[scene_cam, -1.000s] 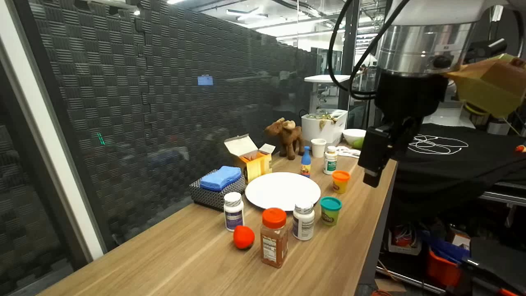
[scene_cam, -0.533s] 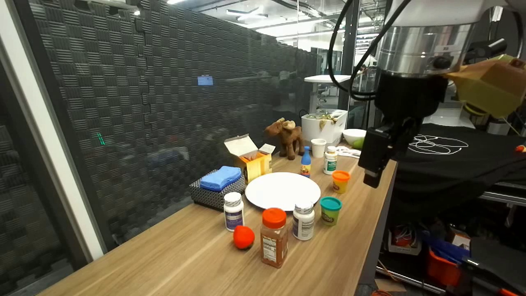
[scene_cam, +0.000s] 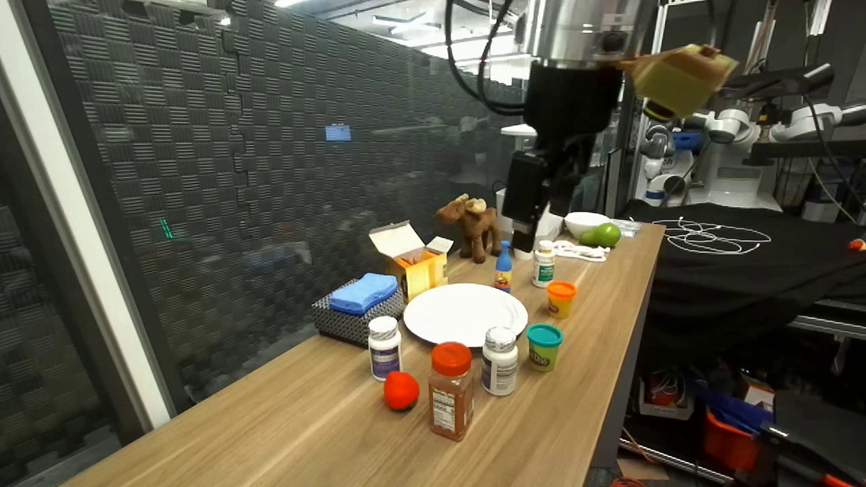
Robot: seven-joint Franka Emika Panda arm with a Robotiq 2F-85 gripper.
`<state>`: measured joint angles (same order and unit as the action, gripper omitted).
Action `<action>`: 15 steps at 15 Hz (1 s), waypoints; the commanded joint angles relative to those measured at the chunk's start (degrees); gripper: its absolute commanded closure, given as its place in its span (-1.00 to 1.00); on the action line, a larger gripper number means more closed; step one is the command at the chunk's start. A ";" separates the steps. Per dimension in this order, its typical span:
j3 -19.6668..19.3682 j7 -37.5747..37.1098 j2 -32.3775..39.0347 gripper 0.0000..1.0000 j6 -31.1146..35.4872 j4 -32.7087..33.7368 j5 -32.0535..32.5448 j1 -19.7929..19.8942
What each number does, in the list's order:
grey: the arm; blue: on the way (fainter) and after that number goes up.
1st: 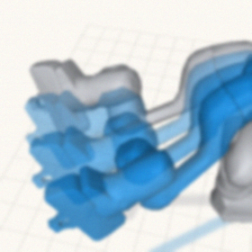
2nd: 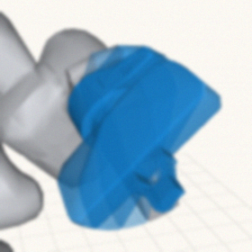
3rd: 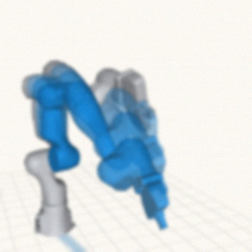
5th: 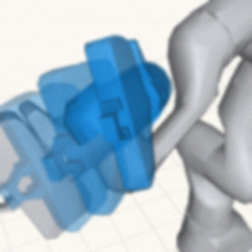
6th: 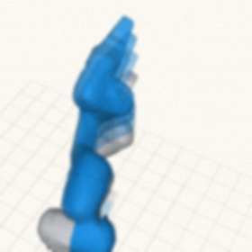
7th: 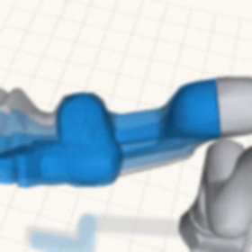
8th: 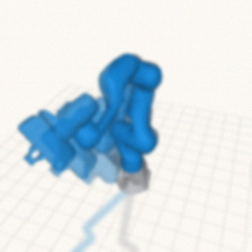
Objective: Place the strawberry and containers on the white plate
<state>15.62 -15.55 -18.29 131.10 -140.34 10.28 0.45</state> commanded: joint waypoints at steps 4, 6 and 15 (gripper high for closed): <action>-3.36 9.15 22.14 -1.00 -0.35 20.40 -4.25 -5.31; -3.34 7.95 27.67 -1.00 -1.09 24.83 -3.04 -6.76; -9.24 2.44 45.71 -1.00 -2.59 39.60 5.72 -14.88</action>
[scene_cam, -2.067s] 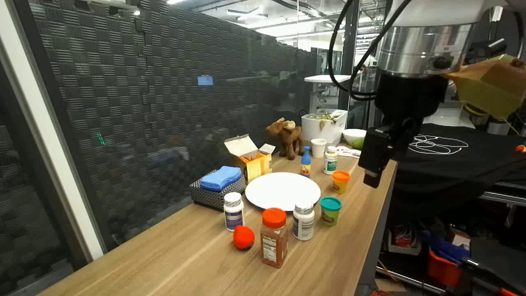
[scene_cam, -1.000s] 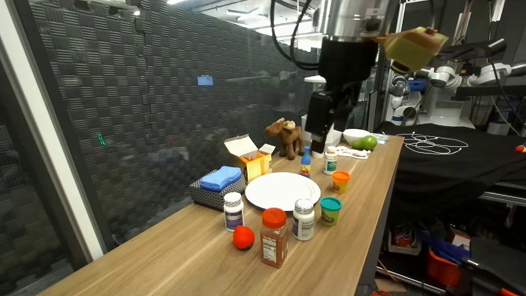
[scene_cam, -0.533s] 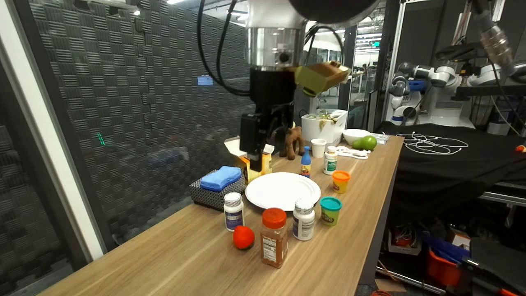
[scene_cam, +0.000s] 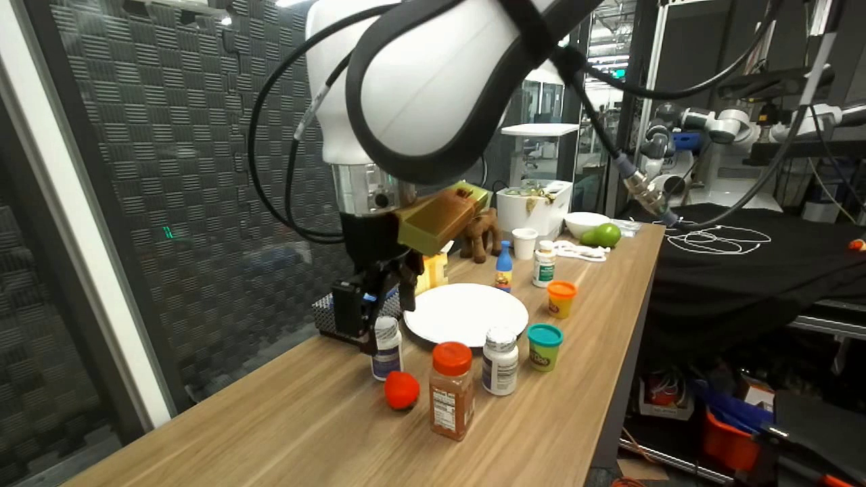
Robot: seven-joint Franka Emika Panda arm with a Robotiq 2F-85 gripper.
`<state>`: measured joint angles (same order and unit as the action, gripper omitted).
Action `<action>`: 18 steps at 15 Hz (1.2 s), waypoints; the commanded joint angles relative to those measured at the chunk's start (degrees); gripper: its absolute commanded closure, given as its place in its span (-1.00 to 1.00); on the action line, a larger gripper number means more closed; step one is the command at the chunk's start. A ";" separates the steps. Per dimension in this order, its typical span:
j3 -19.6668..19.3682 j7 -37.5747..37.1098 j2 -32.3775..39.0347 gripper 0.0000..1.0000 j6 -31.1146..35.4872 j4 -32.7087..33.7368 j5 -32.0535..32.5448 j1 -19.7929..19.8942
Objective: Place the strawberry and containers on the white plate
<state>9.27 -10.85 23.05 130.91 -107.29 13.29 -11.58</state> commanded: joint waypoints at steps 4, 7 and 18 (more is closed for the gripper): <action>-5.41 -2.83 7.96 -1.00 -3.47 10.94 3.23 -4.11; -6.23 -2.30 8.94 -0.48 -4.51 12.69 2.50 -4.07; -4.18 1.45 5.11 0.60 -11.04 11.67 -3.44 -2.14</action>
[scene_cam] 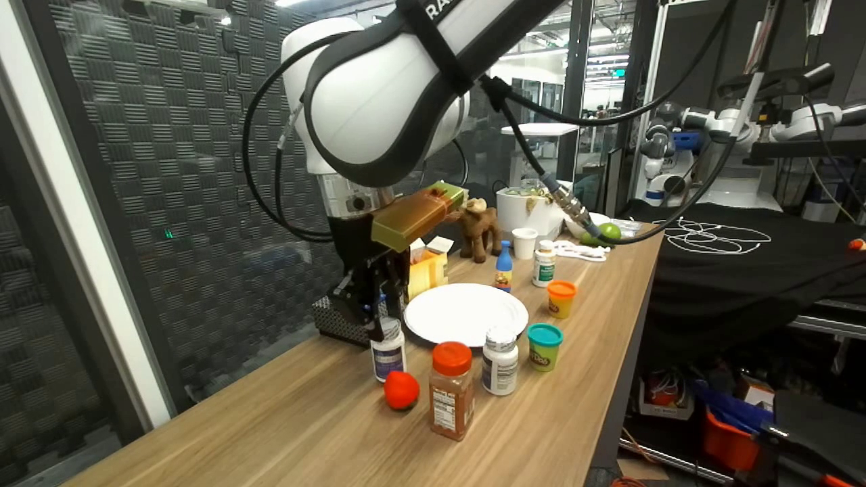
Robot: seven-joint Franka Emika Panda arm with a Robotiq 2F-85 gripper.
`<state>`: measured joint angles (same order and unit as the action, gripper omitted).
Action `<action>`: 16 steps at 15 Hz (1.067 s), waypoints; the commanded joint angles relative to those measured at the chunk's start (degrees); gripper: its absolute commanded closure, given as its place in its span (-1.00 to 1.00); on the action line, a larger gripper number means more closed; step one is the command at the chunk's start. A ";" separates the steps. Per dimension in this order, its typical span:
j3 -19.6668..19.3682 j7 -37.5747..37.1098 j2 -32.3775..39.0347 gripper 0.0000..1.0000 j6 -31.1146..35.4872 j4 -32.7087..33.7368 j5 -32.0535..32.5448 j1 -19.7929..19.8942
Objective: Place the strawberry and containers on the white plate
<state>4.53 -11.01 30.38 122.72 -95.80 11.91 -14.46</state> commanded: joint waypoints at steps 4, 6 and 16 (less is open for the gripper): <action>-0.81 0.18 -6.00 0.60 -3.04 -0.54 -2.80 2.36; -1.91 -0.27 -7.15 0.60 -2.66 -0.13 -2.45 3.68; -5.85 -1.63 -2.00 0.60 -2.38 2.87 -2.58 9.46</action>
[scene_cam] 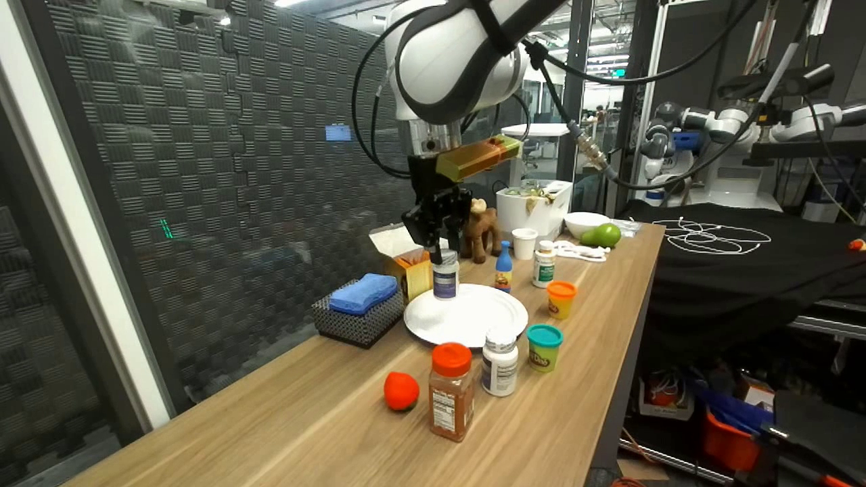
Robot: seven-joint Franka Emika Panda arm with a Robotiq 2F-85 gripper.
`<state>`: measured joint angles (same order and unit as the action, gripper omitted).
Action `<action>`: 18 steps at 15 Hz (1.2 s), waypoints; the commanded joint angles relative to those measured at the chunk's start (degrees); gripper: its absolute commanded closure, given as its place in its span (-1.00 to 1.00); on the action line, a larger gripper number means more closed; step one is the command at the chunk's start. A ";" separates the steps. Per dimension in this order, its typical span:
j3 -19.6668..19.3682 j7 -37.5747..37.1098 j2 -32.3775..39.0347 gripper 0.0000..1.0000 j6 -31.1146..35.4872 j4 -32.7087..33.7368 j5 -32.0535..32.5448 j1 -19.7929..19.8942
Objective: Place the strawberry and containers on the white plate
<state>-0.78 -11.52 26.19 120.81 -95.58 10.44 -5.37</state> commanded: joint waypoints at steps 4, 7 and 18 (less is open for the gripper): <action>-0.23 -1.22 4.67 0.60 1.32 3.26 -4.15 1.97; -0.87 -2.76 6.36 0.60 3.77 4.09 -5.00 1.91; -0.91 -9.70 -4.55 -1.00 5.12 -4.40 3.08 -5.49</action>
<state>-1.87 -18.53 28.70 125.67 -94.52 11.56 -7.50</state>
